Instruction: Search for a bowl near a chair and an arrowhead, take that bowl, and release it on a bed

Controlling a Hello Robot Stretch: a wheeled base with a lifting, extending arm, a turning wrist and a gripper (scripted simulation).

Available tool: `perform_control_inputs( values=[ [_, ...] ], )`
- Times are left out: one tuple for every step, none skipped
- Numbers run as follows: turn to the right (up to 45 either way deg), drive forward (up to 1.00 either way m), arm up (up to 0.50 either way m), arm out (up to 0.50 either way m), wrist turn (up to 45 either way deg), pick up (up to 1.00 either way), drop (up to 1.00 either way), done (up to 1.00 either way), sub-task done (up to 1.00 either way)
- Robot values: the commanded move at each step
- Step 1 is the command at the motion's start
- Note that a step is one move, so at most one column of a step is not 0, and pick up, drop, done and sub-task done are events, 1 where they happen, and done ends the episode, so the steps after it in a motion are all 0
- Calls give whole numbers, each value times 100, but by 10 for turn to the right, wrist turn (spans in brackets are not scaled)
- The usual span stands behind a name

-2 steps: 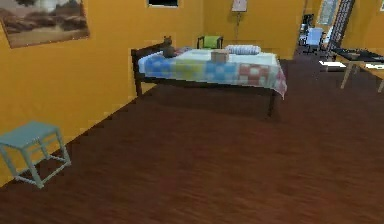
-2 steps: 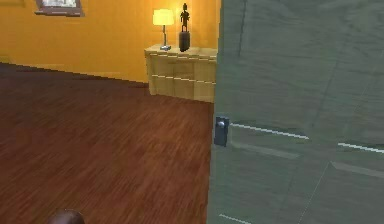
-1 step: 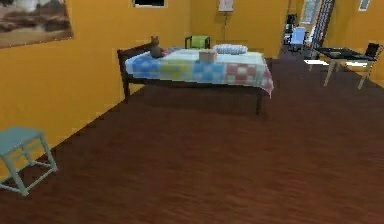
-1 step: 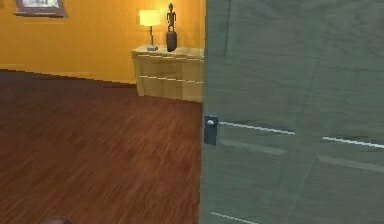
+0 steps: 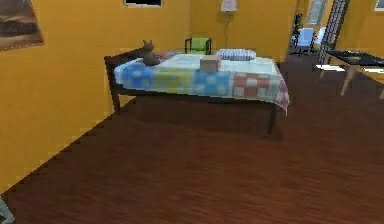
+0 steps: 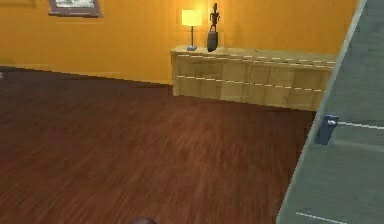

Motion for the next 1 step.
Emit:
perform_control_inputs(
  values=[
    [300, 0, 0, 0, 0, 0, 0, 0, 0]
  ],
)
